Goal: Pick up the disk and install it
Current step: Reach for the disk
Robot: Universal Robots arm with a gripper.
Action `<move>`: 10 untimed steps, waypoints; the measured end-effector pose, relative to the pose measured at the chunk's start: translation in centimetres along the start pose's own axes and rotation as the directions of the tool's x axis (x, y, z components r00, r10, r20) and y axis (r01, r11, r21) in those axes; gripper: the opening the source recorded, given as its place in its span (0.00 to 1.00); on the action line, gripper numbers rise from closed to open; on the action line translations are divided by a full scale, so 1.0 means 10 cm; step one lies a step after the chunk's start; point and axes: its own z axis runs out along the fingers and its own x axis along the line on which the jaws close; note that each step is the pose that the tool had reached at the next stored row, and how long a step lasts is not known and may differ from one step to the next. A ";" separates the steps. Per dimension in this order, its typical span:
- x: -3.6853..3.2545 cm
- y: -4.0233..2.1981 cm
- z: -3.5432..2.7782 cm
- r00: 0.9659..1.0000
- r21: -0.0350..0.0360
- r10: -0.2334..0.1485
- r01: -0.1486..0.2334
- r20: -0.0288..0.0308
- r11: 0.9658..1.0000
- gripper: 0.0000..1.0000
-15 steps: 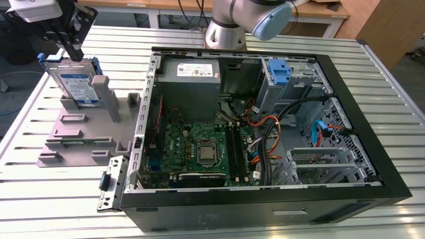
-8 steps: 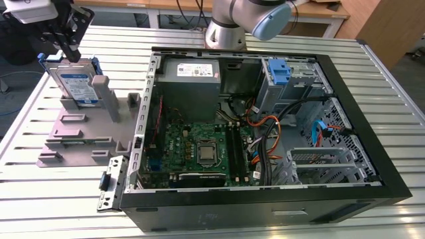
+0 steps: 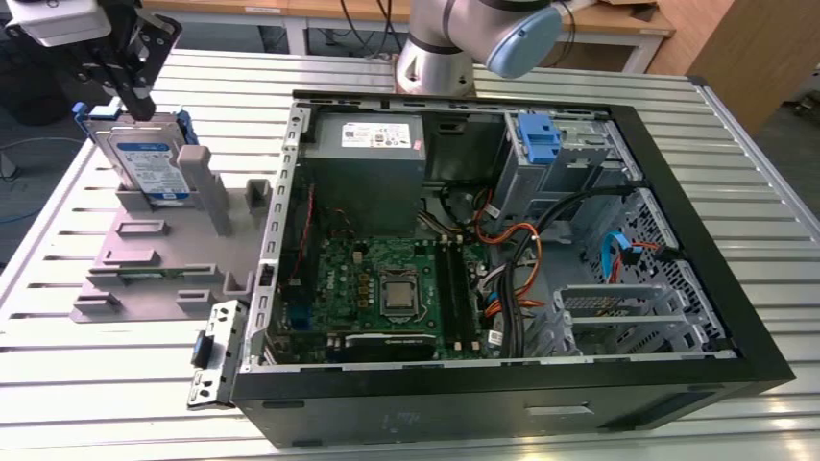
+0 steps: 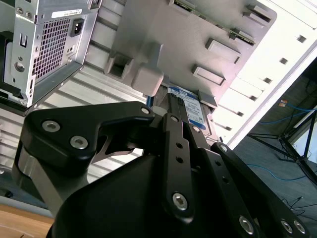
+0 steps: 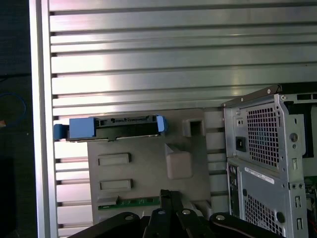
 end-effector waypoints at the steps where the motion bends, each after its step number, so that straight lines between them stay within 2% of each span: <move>1: 0.002 0.000 0.002 1.000 0.000 0.000 0.000 0.000 1.000 0.11; 10: 0.056 0.038 0.052 1.000 0.000 0.000 0.000 0.000 1.000 0.11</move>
